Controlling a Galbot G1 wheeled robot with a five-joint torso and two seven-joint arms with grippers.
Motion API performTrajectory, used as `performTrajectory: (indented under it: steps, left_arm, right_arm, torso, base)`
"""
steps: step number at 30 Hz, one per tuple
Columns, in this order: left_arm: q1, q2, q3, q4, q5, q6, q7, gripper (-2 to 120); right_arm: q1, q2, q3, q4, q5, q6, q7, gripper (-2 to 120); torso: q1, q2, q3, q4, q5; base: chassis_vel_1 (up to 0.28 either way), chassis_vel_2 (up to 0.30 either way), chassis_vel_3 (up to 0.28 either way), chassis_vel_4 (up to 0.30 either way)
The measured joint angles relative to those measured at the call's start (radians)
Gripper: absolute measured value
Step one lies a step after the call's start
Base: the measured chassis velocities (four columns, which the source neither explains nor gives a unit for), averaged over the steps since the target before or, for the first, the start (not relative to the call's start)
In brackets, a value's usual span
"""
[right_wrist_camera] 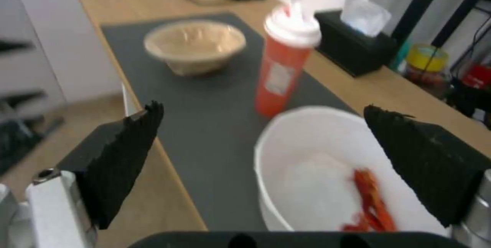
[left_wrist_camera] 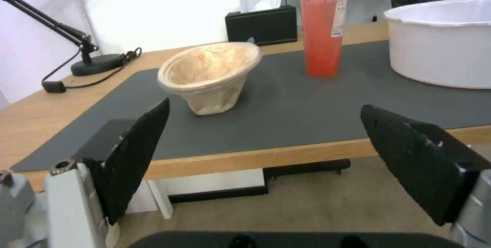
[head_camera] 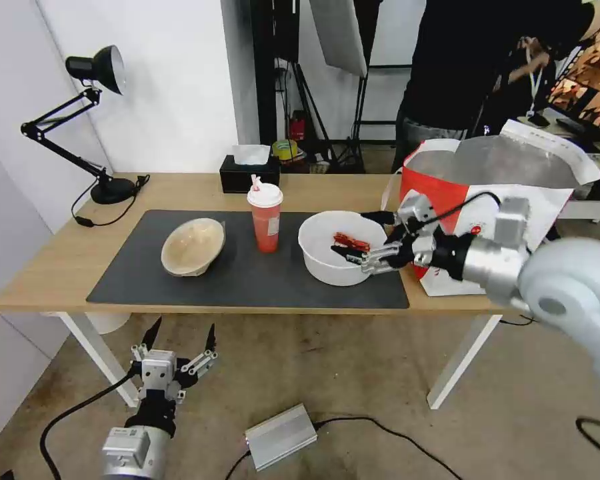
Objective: Pick up the trash from the table and place it into the takeout bag.
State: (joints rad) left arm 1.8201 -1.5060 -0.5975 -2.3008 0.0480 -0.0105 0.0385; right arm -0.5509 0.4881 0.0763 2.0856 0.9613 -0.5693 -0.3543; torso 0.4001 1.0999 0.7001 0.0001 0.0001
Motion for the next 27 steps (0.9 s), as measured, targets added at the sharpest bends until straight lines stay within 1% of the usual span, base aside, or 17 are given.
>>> performTrajectory:
  steps: [1,2,4,6,7,9,10,12,19,20,27]
  left_arm:
    - [-0.001,0.0,0.0,0.0,0.0,0.0,0.0,100]
    - [-0.001,0.0,0.0,0.002,0.0,0.0,0.0,100]
    - [-0.001,0.0,0.0,0.003,0.0,0.0,0.0,100]
    - [-0.001,0.0,-0.002,0.003,0.0,0.0,0.0,100]
    - [0.0,0.0,-0.003,0.003,0.0,-0.001,0.0,100]
    - [0.0,0.0,-0.003,0.003,0.0,-0.001,0.0,100]
    - [0.0,0.001,-0.004,0.003,0.0,-0.001,0.0,100]
    - [-0.001,0.001,-0.004,0.003,0.0,-0.001,0.0,100]
    - [-0.004,0.003,-0.003,0.005,0.0,-0.001,0.0,100]
    - [-0.006,0.003,-0.003,0.007,0.0,-0.001,0.0,100]
    - [-0.008,0.004,-0.002,0.014,-0.001,-0.003,0.0,100]
  right_arm:
    - [0.01,-0.004,-0.01,-0.007,-0.009,0.001,-0.008,100]
    - [0.048,-0.015,-0.059,-0.037,-0.051,0.01,-0.038,100]
    - [0.063,-0.017,-0.078,-0.048,-0.072,0.016,-0.049,100]
    - [0.089,-0.018,-0.111,-0.07,-0.12,0.027,-0.081,100]
    - [0.115,-0.018,-0.141,-0.088,-0.176,0.036,-0.11,100]
    - [0.12,-0.018,-0.148,-0.092,-0.188,0.038,-0.116,100]
    - [0.141,-0.018,-0.172,-0.109,-0.238,0.046,-0.137,100]
    - [0.166,-0.02,-0.2,-0.128,-0.284,0.054,-0.157,100]
    - [0.205,-0.024,-0.255,-0.145,-0.302,0.06,-0.167,100]
    - [0.216,-0.021,-0.277,-0.146,-0.302,0.064,-0.167,100]
    - [0.256,-0.003,-0.333,-0.164,-0.299,0.088,-0.168,100]
  torso:
    - [0.0,0.0,0.0,-0.0001,0.0001]
    - [0.0,0.0,0.0,-0.0004,-0.0001]
    - [0.0,0.0,0.0,-0.0003,0.0001]
    - [0.0,0.0,0.0,-0.0002,0.0]
    - [0.0,0.0,0.0,-0.0002,0.0]
    - [0.0,0.0,0.0,-0.0002,0.0]
    - [0.0,0.0,0.0,-0.0002,0.0001]
    - [0.0,0.0,0.0,-0.0002,0.0]
    - [0.0,0.0,0.0,-0.0002,0.0]
    - [0.0,0.0,0.0,-0.0002,0.0]
    - [0.0,0.0,0.0,-0.0002,-0.0001]
  base:
    - [0.0,0.0,0.0,0.0]
    - [0.0,0.0,0.0,0.0]
    - [0.0,0.0,0.0,0.0]
    - [0.0,0.0,0.0,0.0]
    - [0.0,0.0,0.0,0.0]
    - [0.0,0.0,0.0,0.0]
    - [0.0,0.0,0.0,0.0]
    - [0.0,0.0,0.0,0.0]
    - [0.0,0.0,0.0,0.0]
    - [0.0,0.0,0.0,0.0]
    - [0.0,0.0,0.0,0.0]
